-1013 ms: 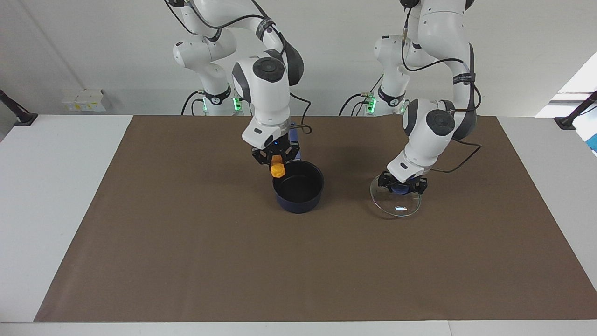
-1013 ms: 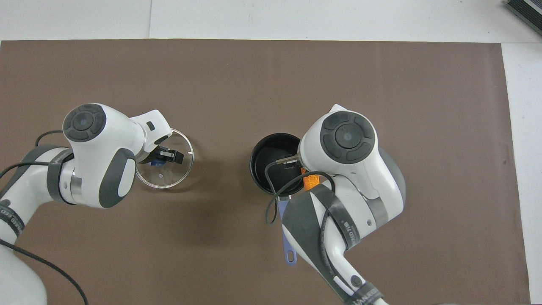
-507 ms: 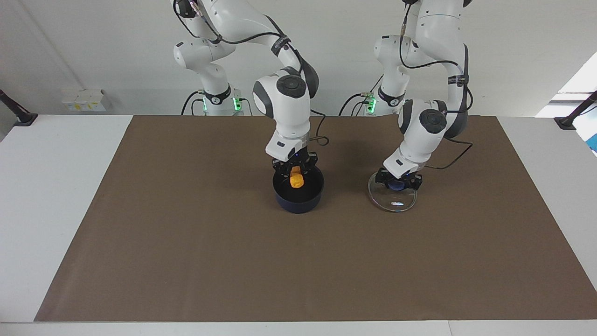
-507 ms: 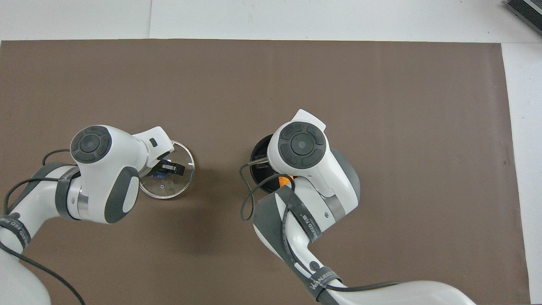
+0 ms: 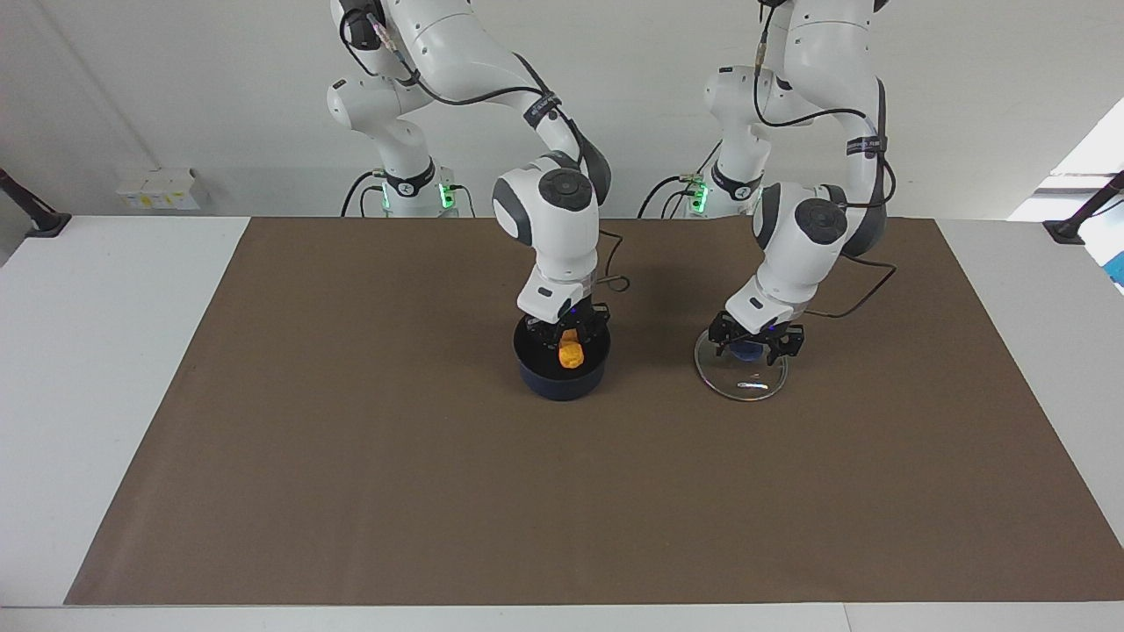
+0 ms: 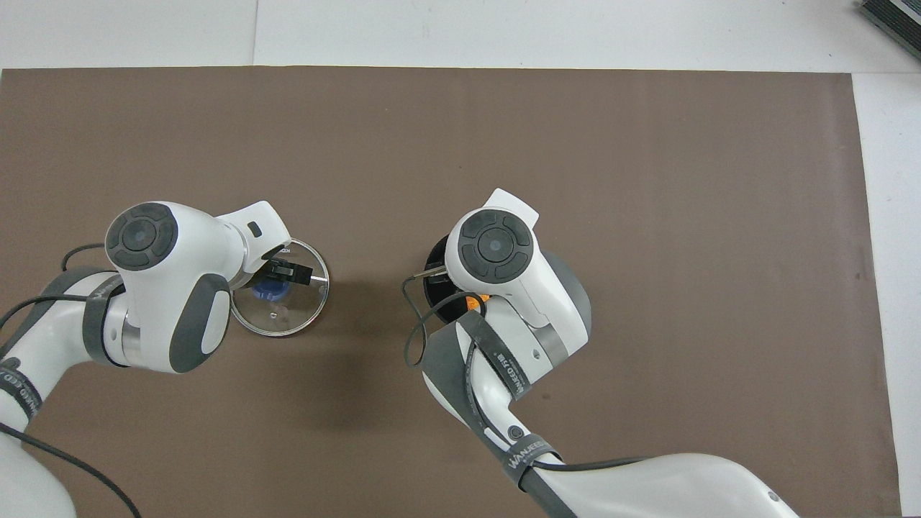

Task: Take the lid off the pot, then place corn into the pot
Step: 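Lower the corn into the pot and open the right gripper while the left gripper withdraws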

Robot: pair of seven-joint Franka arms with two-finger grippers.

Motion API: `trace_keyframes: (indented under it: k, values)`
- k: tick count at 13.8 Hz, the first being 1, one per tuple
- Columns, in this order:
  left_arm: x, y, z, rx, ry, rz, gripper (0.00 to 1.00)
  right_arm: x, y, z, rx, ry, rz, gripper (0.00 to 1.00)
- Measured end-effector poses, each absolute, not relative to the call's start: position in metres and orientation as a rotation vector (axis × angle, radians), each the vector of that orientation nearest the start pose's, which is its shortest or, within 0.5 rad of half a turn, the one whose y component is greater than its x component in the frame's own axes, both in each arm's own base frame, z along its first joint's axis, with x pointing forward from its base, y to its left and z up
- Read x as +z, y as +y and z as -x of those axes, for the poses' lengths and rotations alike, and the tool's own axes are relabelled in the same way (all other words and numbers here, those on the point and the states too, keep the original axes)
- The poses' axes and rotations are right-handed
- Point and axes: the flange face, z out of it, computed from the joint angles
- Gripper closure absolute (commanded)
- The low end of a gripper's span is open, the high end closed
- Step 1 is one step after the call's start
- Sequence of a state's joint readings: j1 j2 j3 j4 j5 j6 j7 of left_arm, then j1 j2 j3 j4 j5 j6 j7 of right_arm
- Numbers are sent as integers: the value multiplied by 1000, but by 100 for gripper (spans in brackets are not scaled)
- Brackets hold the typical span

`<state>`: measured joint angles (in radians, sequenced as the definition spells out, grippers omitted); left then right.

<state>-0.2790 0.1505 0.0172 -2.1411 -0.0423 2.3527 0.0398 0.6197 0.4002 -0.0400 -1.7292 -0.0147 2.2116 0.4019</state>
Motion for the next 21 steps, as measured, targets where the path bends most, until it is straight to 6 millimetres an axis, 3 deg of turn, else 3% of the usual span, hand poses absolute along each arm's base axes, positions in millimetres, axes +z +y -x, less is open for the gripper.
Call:
trace_keyframes:
  k: [5, 6, 7, 10, 11, 14, 17, 21]
  values:
    - [397, -134, -574, -97, 383, 3155, 0, 338, 367, -558, -130, -297, 3113, 100]
    - [410, -127, -579, -96, 362, 3157, 0, 337, 367, -558, -127, -296, 3114, 81]
    - [423, -118, -585, -104, 339, 3160, 0, 336, 366, -558, -123, -295, 3116, 47]
    - [457, -86, -598, -133, 256, 3167, 0, 332, 360, -559, -112, -306, 3121, 11]
    - [466, -73, -600, -120, 241, 3168, 0, 331, 358, -560, -112, -306, 3123, 3]
    - [486, -33, -604, -104, 251, 3164, 0, 339, 352, -565, -133, -291, 3122, 0]
    - [497, -9, -604, -75, 216, 3167, 0, 387, 325, -578, -212, -219, 3102, 0]
    - [544, -11, -599, -16, 229, 3171, 0, 488, 256, -580, -265, -70, 3089, 0]
